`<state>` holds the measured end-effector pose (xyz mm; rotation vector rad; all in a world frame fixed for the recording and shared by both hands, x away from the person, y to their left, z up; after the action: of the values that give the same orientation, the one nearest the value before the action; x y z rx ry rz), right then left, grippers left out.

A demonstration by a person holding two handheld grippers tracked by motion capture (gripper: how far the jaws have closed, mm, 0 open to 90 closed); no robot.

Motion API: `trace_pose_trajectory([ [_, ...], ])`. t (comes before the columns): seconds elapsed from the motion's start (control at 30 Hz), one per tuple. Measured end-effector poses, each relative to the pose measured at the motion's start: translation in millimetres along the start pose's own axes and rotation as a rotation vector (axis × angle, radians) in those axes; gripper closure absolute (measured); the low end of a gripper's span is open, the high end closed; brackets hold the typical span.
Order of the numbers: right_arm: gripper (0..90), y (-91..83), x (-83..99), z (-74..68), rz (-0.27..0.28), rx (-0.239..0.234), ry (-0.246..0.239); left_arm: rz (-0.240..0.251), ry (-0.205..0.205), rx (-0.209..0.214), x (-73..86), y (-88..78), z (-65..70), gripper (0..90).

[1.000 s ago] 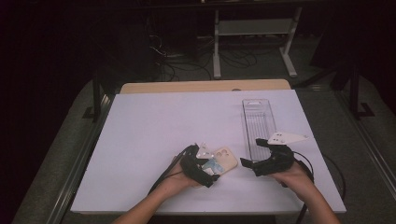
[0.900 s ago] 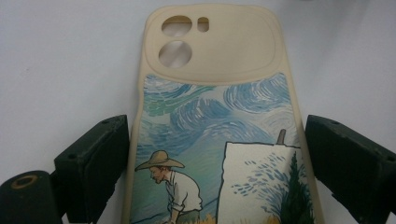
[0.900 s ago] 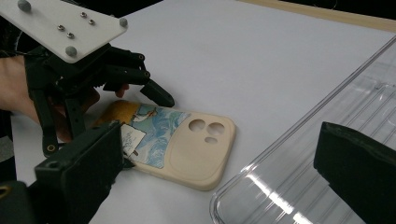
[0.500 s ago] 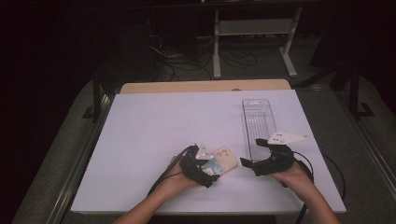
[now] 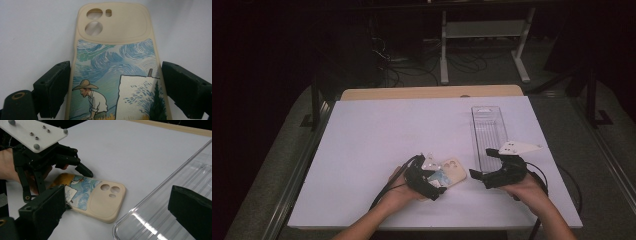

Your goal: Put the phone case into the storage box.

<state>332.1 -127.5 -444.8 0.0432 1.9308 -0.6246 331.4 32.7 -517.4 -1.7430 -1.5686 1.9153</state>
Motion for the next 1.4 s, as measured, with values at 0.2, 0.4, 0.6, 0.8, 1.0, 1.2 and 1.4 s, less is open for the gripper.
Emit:
trace_pose_trajectory([
  [0.2,1.3,0.0,0.0,0.1,-0.001,0.0,0.0,0.004,-0.008,0.009,-1.6,-2.9,-0.5,11.2],
  [0.4,1.3,-0.1,0.2,0.2,-0.002,-0.001,-0.003,0.008,0.013,0.013,-4.4,-8.1,-4.3,11.2],
  [0.6,1.2,-0.1,0.1,0.2,-0.002,-0.002,-0.005,0.017,0.034,0.013,-5.9,-15.6,-13.1,11.2],
  [0.8,1.2,0.0,0.2,0.2,-0.004,0.0,-0.003,0.005,0.043,0.031,-4.9,-23.3,-22.7,11.2],
  [1.0,1.2,-0.1,0.2,0.2,-0.004,-0.001,-0.003,0.003,0.036,0.049,-5.1,-30.6,-31.0,11.2],
  [1.2,1.3,0.1,0.0,0.3,-0.005,-0.001,-0.003,0.01,0.032,0.06,-6.2,-39.5,-44.3,11.2],
  [1.4,1.2,0.1,-0.1,0.3,-0.013,-0.003,-0.002,0.02,0.031,0.089,-7.6,-49.0,-55.6,11.2],
])
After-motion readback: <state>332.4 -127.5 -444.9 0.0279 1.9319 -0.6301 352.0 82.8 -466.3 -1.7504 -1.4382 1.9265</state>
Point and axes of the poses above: each handheld gripper's, and its own axes: y roughly forward along the jaws, x roughly out of its underside, z roughly to its right, the point moved 9 cm from there along y, roughly forward along the jaws, and after that the axes turned 15 degrees about -x, right-handed, at the moved point
